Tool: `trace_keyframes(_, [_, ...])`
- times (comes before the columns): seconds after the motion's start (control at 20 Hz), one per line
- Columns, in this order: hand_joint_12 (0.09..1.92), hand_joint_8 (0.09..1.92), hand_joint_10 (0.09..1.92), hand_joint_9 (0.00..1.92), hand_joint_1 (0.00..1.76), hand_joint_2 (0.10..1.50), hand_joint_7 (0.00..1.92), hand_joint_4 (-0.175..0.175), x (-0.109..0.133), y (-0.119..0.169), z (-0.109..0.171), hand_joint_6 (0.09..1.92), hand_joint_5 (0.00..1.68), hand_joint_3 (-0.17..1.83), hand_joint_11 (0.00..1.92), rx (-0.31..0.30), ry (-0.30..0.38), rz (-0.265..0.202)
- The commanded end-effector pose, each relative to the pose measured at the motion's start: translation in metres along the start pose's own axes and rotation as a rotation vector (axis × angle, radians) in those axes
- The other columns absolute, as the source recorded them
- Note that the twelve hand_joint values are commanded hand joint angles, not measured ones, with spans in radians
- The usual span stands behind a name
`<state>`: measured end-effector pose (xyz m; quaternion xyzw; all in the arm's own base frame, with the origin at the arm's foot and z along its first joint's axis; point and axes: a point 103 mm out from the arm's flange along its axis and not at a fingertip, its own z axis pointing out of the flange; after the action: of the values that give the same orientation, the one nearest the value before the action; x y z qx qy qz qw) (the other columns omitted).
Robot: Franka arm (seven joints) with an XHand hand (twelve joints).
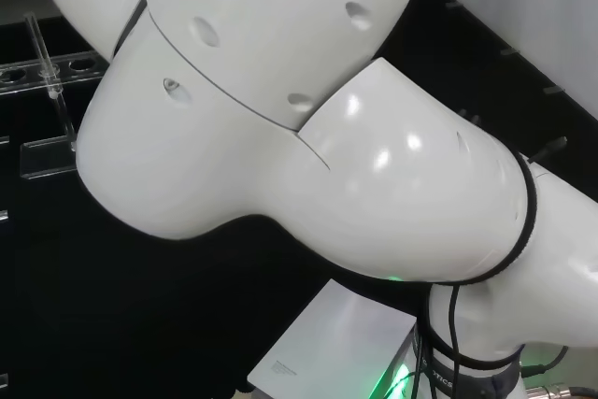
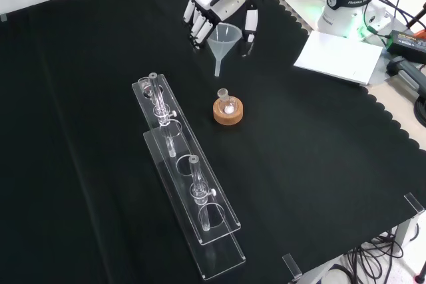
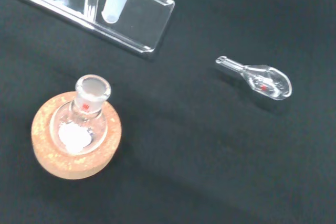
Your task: Put the funnel back on the funnel stand.
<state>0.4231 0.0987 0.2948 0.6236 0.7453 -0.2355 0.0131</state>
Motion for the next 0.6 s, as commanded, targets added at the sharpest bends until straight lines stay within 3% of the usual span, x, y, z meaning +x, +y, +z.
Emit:
trace_keyframes(0.05, [1.1,0.67,0.31,1.28,0.65,0.84,0.71,-0.054,-0.022,0.002,-0.013,0.65,0.58,0.37,0.85,0.031,-0.004,0.045])
trace_keyframes(0.6, [1.1,0.67,0.3,1.27,0.65,0.83,0.71,-0.051,-0.063,0.028,-0.059,0.65,0.58,0.38,0.84,-0.011,-0.008,0.086])
